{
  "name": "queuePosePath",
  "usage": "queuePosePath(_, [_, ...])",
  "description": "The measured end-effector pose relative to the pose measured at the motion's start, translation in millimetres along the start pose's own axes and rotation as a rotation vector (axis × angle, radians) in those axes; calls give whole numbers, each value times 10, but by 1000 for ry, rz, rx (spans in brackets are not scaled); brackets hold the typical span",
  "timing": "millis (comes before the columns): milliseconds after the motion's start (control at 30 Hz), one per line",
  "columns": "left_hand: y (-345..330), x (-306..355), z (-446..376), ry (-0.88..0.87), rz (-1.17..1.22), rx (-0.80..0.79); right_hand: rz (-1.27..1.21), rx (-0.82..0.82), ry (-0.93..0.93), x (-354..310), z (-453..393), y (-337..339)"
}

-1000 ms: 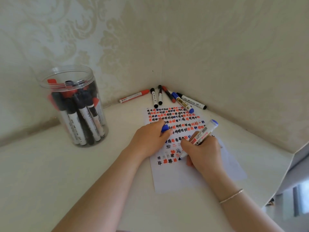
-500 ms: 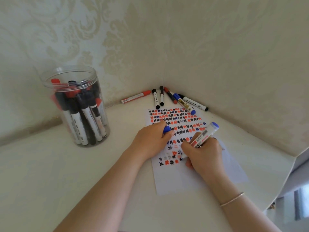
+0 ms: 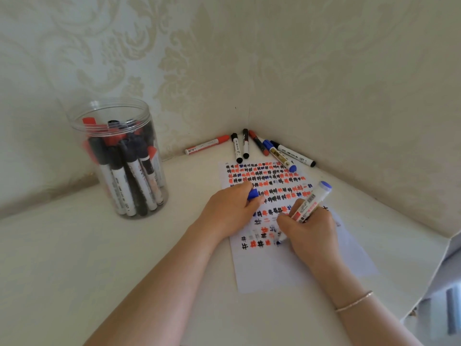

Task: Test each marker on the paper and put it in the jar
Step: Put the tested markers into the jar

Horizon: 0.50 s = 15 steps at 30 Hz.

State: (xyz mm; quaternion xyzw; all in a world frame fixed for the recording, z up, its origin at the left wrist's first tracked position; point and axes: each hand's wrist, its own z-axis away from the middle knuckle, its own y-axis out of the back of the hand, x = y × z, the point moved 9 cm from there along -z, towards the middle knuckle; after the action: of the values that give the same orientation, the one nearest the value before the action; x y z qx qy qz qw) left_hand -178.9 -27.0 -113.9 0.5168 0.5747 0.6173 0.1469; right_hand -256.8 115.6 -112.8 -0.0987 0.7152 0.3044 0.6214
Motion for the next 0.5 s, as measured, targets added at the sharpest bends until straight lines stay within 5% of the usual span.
queuePosePath(267, [22,26,6,-15,2,15,-353,6,5,0,-88,69])
queuePosePath(500, [96,7,4,43,407,-1,-683,24,21,-266,-257,160])
